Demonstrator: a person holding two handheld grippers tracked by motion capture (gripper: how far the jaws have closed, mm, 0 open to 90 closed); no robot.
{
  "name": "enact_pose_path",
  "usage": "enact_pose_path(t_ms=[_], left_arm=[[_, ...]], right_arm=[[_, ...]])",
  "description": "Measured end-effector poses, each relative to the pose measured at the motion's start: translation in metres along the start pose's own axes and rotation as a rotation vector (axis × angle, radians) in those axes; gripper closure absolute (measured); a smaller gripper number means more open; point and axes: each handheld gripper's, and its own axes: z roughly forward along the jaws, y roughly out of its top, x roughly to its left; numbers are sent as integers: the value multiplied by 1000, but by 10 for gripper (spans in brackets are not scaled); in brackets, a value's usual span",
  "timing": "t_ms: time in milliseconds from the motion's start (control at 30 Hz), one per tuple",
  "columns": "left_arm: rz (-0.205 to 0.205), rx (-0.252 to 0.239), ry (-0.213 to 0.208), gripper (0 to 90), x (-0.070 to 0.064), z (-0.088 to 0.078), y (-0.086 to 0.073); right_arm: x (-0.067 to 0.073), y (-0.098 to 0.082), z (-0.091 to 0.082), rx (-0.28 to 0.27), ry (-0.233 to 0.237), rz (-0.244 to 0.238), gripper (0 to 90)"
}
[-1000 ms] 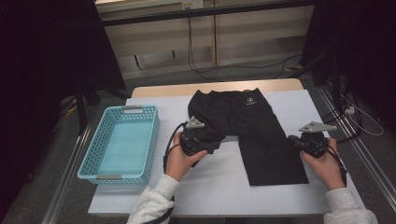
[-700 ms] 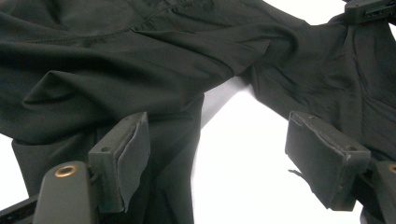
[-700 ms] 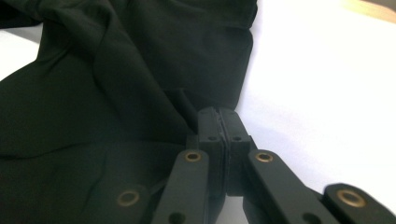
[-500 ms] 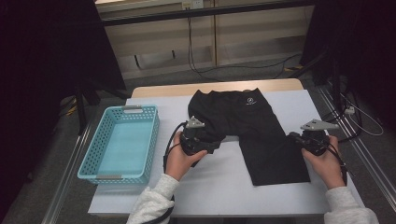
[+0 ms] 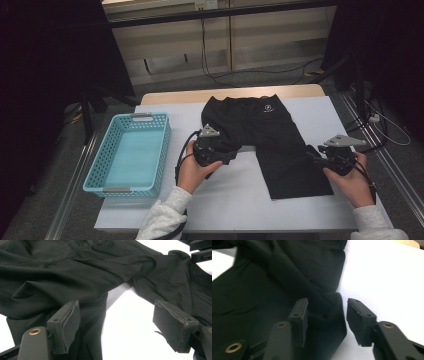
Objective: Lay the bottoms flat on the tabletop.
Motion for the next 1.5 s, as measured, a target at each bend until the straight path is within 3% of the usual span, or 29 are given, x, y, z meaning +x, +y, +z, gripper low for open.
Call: enact_pose_path(t_ms=[167,267,400,500,700,933,1100,1200,1300,1367,1433,1500], left_arm=[[0,-4,-6,220,-1,0,1],[-2,-10,-11,220,-1,0,2],[3,-10,-8,218,-2,0,3],[6,-12,-11,219,-3,-1,3],[7,-12,-15,218,-4,2,4],[14,-4,-12,219,-4,3,4],[17,2,-13,219,-4,6,3],[12,9,-10,219,-4,7,1],[13,11,-7,219,-3,7,1],[11,12,-6,219,-3,6,1],[13,11,-6,219,-3,6,0],[11,15,-6,220,-1,6,-2]], right_arm=[[11,-6,-12,9,18,4,408],[15,-13,-19,17,33,10,415],[20,-26,-25,58,51,8,520],[23,-35,-28,107,55,-28,578],[32,-31,-28,73,111,-49,604],[64,-11,-12,38,204,-71,564],[83,5,2,-2,230,-71,568],[97,12,13,1,264,-62,566],[118,19,25,27,276,-124,563],[128,18,38,79,279,-148,584],[131,19,42,72,256,-163,621],[130,21,42,86,253,-170,768]])
